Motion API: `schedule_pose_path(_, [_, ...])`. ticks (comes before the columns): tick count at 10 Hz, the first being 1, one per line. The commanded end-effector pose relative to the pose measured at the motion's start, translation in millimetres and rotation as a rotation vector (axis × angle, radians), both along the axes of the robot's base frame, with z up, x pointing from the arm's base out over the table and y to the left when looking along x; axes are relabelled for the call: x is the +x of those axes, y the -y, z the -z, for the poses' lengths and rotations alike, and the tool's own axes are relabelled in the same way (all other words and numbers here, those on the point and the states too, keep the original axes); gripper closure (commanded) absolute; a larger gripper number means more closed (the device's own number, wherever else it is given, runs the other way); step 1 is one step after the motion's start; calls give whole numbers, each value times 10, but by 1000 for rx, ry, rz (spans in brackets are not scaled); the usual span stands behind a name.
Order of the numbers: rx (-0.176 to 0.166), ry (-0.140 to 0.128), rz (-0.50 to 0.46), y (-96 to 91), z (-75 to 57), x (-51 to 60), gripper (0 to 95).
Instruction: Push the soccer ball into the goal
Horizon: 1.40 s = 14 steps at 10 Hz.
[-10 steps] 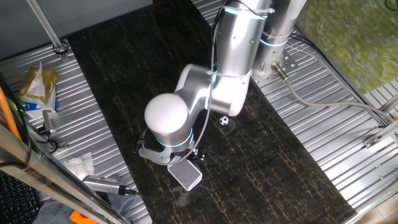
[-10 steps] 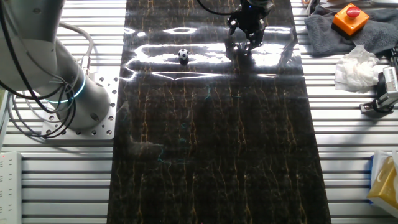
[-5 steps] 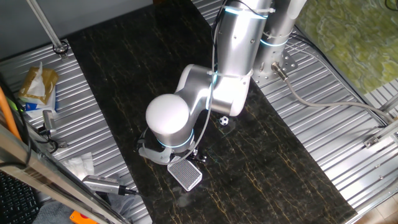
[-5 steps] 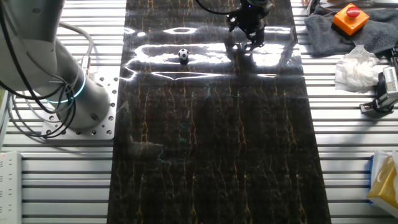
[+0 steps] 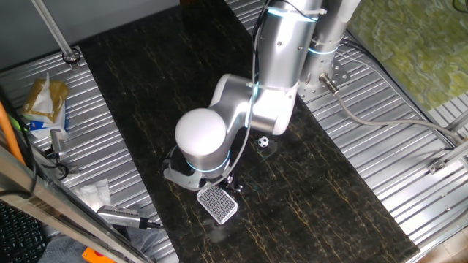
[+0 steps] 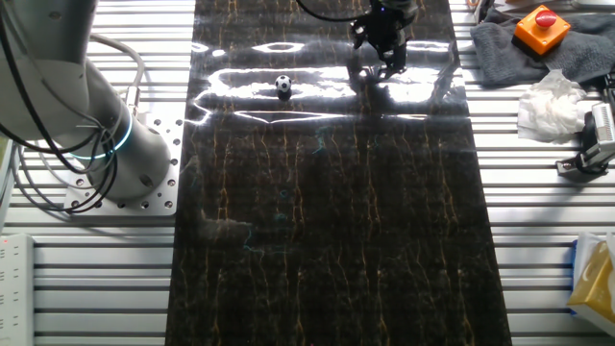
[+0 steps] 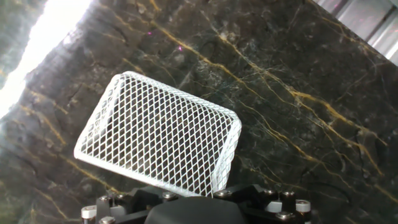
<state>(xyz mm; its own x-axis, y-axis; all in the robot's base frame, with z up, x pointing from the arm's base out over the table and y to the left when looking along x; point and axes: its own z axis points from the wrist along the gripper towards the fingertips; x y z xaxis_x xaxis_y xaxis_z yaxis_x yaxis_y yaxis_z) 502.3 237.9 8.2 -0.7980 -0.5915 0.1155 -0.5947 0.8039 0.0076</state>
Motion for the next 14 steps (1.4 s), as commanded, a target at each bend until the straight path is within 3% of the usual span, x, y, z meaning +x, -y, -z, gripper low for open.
schedule_pose_path(1, [-1,17,18,8,-8,-5,190])
schedule_pose_path(14, [10,37,89,8,-8,-5,190])
